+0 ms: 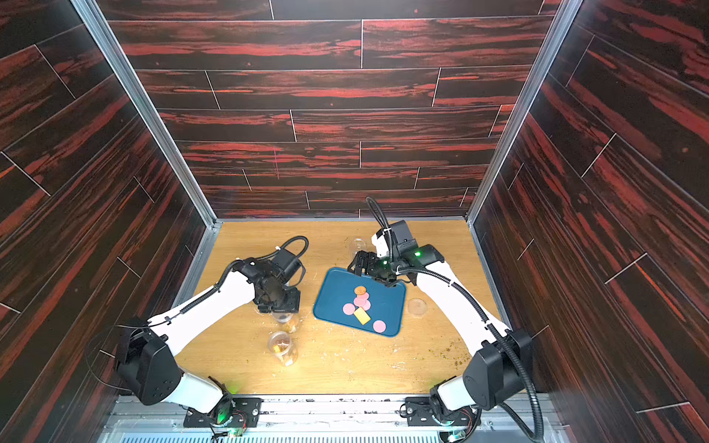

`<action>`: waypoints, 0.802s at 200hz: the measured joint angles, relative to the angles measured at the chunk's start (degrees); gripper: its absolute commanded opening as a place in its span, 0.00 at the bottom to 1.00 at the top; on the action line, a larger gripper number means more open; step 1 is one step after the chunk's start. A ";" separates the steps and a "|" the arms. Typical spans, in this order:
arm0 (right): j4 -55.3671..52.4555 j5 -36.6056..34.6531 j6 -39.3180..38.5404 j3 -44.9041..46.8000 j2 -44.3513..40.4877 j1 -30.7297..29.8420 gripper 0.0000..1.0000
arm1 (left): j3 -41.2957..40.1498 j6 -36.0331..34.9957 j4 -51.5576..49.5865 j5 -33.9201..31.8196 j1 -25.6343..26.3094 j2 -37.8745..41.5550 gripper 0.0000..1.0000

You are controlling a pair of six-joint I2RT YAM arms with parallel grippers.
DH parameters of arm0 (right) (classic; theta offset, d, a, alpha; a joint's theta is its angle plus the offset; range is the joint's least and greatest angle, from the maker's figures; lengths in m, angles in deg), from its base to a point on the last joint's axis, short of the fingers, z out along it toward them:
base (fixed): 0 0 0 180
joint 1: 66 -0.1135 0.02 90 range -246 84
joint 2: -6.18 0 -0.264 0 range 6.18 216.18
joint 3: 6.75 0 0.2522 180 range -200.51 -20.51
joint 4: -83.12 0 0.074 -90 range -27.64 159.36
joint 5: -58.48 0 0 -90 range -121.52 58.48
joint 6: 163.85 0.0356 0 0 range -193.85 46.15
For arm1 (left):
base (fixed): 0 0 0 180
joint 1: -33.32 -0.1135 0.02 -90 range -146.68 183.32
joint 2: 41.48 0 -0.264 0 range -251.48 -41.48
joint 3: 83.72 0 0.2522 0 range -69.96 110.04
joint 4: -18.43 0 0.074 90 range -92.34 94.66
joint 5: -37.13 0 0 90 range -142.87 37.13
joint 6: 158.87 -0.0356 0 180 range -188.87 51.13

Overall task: Pour the cookies out of the jar
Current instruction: Pick up the jar from the center of the board.

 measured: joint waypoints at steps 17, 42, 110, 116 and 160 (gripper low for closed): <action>0.87 1.27 0.07 0.66 0.00 0.00 0.95 | 0.74 0.00 -0.17 0.44 -0.92 0.00 0.61; 3.45 6.40 1.51 0.72 0.00 0.00 0.95 | 2.32 -0.17 -0.28 2.27 -2.71 0.13 0.61; 13.09 23.93 7.91 2.62 1.16 0.00 0.95 | 4.96 3.04 5.09 16.22 -11.85 4.52 0.61; 14.14 25.20 8.83 3.34 1.27 0.00 0.95 | 4.70 4.11 6.25 18.08 -12.79 5.27 0.61; 21.53 32.46 14.45 8.22 3.37 0.00 0.95 | 0.90 13.79 16.87 29.09 -18.29 10.16 0.61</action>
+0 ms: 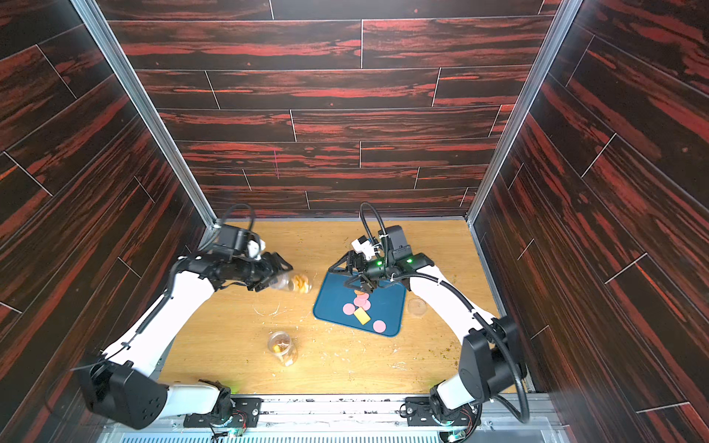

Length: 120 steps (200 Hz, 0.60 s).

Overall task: Pour the cookies out of the jar
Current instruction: Pick up the jar from the center of the board.

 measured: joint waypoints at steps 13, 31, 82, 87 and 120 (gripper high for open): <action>2.36 1.70 1.77 0.85 0.52 0.00 0.95 | 0.00 2.27 2.47 2.12 -0.52 0.04 0.61; 6.75 4.11 4.72 1.95 0.79 0.00 0.95 | 0.00 5.62 5.90 5.11 -0.57 0.04 0.61; 23.54 9.66 15.72 3.76 1.03 0.00 0.95 | -0.59 15.56 17.31 12.52 -0.57 0.17 0.61; 25.18 10.01 16.81 3.80 1.14 0.00 0.95 | -0.94 16.79 18.75 13.20 -0.57 0.22 0.61; 34.34 11.63 23.15 3.96 1.68 0.00 0.95 | -2.56 21.73 24.63 16.00 -0.57 0.24 0.61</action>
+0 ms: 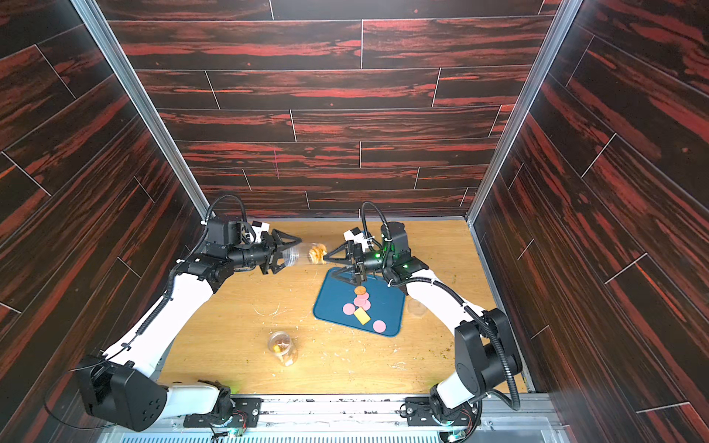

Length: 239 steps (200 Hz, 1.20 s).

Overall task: Pour the cookies out of the jar
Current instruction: Pick up the jar from the center of the board, then open the lid of the jar.

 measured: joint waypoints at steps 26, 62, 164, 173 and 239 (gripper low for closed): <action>4.44 0.57 3.13 -0.02 1.09 0.00 0.95 | -0.79 2.32 3.04 1.27 0.00 0.35 0.61; 12.63 1.01 9.38 -0.02 4.17 0.00 0.95 | -3.02 5.73 7.06 2.43 0.02 1.77 0.62; 22.80 1.01 16.98 -2.14 6.84 -0.02 0.87 | -3.74 8.41 11.19 3.30 1.38 2.27 0.62; 23.43 0.85 17.42 -2.38 7.34 -0.02 0.86 | -3.74 8.50 11.45 3.34 1.68 2.27 0.62; 26.99 -0.04 20.26 -2.95 8.74 -0.02 0.80 | -3.74 8.72 11.69 3.76 2.45 2.27 0.62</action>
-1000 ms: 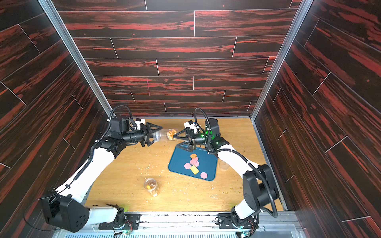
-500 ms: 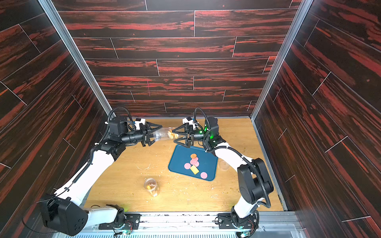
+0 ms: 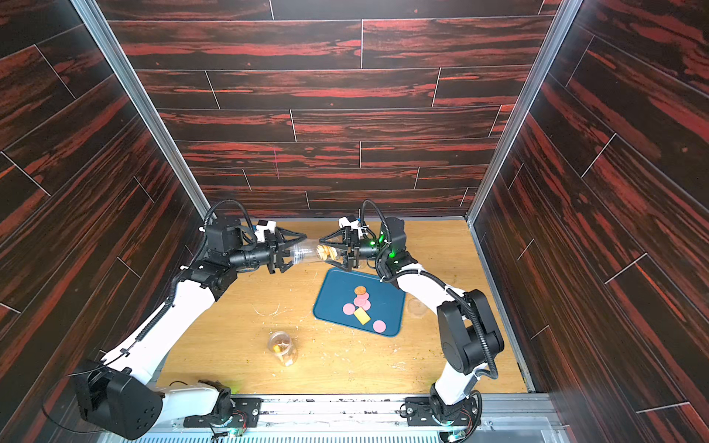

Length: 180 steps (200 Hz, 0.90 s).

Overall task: Pour the cookies out of the jar
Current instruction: Open the lid of the jar.

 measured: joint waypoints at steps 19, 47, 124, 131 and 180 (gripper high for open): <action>3.04 -0.24 2.34 0.00 0.63 0.04 0.74 | 0.00 0.02 0.90 0.24 0.00 0.00 0.62; 7.19 -0.44 5.75 0.07 1.38 0.15 0.72 | 0.00 0.09 1.60 0.48 -0.11 0.00 0.62; 14.84 -1.25 9.92 3.06 1.38 0.28 0.61 | 0.00 -0.48 -0.17 0.61 0.00 -0.02 0.76; 15.30 -1.25 10.03 3.41 1.38 0.28 0.60 | 0.02 -0.55 -0.42 0.61 0.00 -0.02 0.77; 17.33 -1.66 10.62 5.55 1.36 0.72 0.56 | 0.09 -1.07 -2.25 0.39 0.04 -0.04 0.78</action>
